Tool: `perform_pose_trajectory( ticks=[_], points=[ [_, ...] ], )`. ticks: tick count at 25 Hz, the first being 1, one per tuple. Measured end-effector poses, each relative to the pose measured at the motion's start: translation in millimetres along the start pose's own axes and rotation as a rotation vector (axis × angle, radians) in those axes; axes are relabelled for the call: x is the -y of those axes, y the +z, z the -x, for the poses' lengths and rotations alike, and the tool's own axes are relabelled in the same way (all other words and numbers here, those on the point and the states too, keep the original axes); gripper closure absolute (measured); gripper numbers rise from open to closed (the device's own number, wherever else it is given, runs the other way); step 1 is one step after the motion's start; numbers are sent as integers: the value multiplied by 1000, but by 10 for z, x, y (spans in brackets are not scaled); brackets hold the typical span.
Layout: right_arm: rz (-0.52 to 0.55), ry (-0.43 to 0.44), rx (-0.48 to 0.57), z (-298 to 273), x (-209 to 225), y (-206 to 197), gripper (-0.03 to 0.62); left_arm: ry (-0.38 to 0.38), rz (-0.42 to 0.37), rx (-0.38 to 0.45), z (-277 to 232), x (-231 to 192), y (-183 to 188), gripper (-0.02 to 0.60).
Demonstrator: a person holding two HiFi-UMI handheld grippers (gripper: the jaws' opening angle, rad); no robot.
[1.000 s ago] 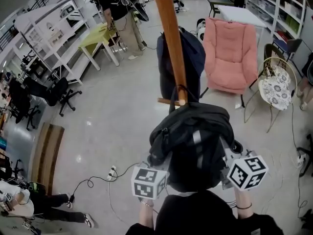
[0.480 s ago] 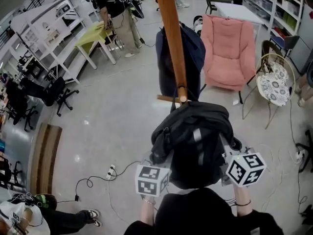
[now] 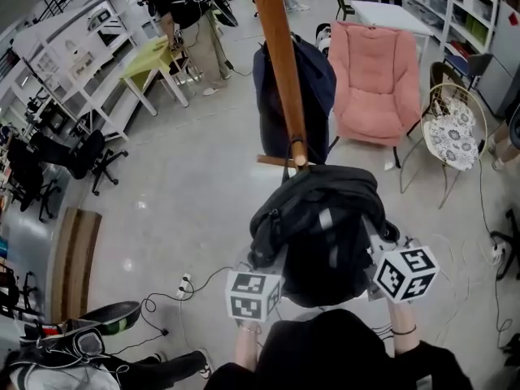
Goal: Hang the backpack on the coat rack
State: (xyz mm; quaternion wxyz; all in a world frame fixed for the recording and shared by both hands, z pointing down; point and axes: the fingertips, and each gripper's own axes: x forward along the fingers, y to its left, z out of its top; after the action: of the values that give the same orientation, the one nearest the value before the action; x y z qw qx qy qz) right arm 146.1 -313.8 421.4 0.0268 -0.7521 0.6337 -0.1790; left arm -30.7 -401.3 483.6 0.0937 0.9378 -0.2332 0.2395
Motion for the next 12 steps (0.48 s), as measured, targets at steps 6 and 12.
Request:
perform_pose_trajectory(
  ticks=[6, 12],
  points=[
    [40, 7, 6, 15, 16, -24, 563, 28, -15, 25, -12, -25, -15, 422],
    [73, 12, -2, 21, 15, -52, 562, 49, -3, 65, -18, -42, -20, 381]
  ],
)
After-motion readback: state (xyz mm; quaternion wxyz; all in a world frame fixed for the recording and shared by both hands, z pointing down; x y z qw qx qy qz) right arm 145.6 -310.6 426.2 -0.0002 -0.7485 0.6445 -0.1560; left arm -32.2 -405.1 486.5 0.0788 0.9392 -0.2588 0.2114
